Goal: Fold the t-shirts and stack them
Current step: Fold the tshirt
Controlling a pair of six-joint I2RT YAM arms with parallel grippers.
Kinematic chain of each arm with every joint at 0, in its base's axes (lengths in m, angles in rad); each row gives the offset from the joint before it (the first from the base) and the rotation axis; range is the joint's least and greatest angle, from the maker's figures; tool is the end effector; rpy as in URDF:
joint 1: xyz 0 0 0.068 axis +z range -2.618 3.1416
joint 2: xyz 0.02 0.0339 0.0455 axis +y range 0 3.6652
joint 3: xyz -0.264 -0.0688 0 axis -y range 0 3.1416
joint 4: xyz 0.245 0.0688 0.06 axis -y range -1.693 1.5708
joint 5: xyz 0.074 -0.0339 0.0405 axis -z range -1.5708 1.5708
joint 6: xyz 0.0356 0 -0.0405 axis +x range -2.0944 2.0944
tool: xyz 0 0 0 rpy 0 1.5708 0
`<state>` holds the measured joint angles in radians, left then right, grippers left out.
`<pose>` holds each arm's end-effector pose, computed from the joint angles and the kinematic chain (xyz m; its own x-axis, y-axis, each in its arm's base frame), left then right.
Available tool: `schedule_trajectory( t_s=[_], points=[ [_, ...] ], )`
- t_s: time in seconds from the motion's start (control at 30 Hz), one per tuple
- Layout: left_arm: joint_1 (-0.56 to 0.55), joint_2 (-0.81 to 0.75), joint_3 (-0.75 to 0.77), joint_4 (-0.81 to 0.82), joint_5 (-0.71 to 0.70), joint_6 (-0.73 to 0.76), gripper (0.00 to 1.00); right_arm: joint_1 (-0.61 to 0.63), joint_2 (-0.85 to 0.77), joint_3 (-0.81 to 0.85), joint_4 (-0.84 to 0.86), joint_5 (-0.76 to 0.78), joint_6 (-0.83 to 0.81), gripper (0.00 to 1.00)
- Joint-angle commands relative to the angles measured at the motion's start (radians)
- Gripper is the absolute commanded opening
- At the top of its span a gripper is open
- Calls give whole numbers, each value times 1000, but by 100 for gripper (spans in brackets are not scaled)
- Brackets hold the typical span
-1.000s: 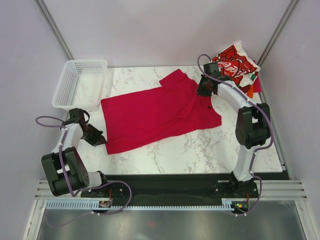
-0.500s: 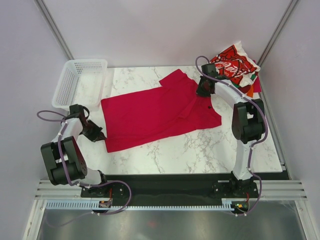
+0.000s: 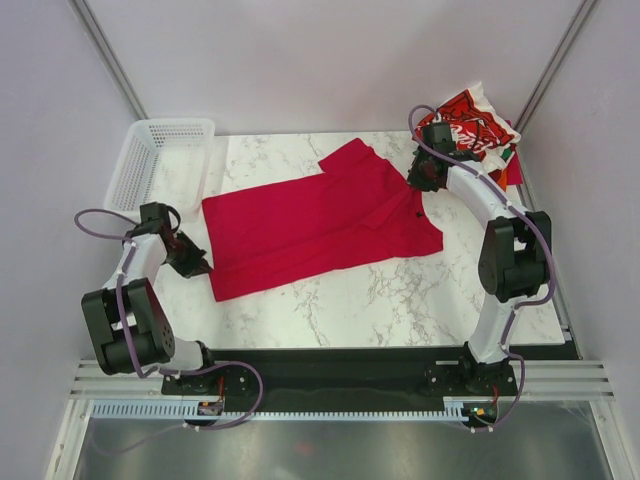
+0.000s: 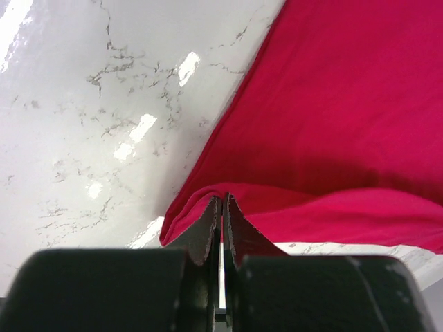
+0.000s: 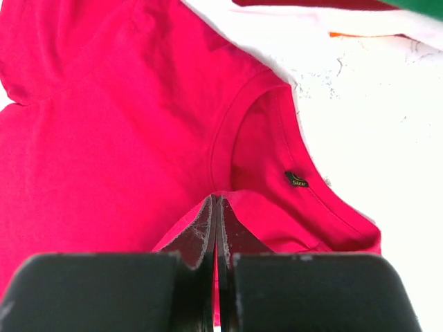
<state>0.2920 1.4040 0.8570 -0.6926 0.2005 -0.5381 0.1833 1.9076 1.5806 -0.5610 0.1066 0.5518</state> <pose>0.2434 0.0658 0.1947 -0.6649 -0.7243 -0.1827 -0.6531 0.6824 -0.3284 0.4211 0.0742 0.2559 -0.7100 0.3985 -0.5806 0.3018 0.9171 0.2605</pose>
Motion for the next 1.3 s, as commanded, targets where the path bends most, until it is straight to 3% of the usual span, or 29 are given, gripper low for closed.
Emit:
schedule_trajectory(
  t_s=[0.0, 0.3, 0.57, 0.67, 0.7, 0.73, 0.8, 0.83, 0.87, 0.93, 1.1, 1.27],
  points=[
    [-10, 33, 46, 21, -15, 43, 2, -11, -33, 2, -5, 33, -23, 0],
    [-47, 141, 119, 19, -38, 46, 3, -25, -10, 1, -10, 39, -36, 0],
    [-53, 228, 200, 10, -56, 64, 11, -31, 71, 50, -8, 36, -30, 0],
    [-51, 222, 206, 10, -44, 69, 35, -30, 103, 81, -7, 19, -30, 0],
    [-56, 213, 206, 10, -47, 70, 52, -31, 113, 91, -7, 18, -30, 1],
    [-59, 199, 208, 11, -71, 70, 60, -30, 119, 113, -8, 16, -30, 4],
    [-74, 152, 206, 10, -105, 75, 70, -30, 143, 143, -16, 15, -39, 25],
    [-83, 136, 206, 8, -137, 76, 71, -31, 154, 178, -26, 24, -42, 37],
    [-100, 121, 208, 5, -153, 79, 71, -31, 157, 189, -46, 33, -44, 61],
    [-131, 64, 211, -10, -182, 86, 71, -30, 140, 194, -69, 85, -50, 78],
    [-292, -178, 142, -64, -294, 82, 70, -27, -2, 53, -33, 67, -61, 81],
    [-332, -520, 18, -82, -220, 80, 70, 14, -156, -220, 167, -260, 17, 78]
  ],
)
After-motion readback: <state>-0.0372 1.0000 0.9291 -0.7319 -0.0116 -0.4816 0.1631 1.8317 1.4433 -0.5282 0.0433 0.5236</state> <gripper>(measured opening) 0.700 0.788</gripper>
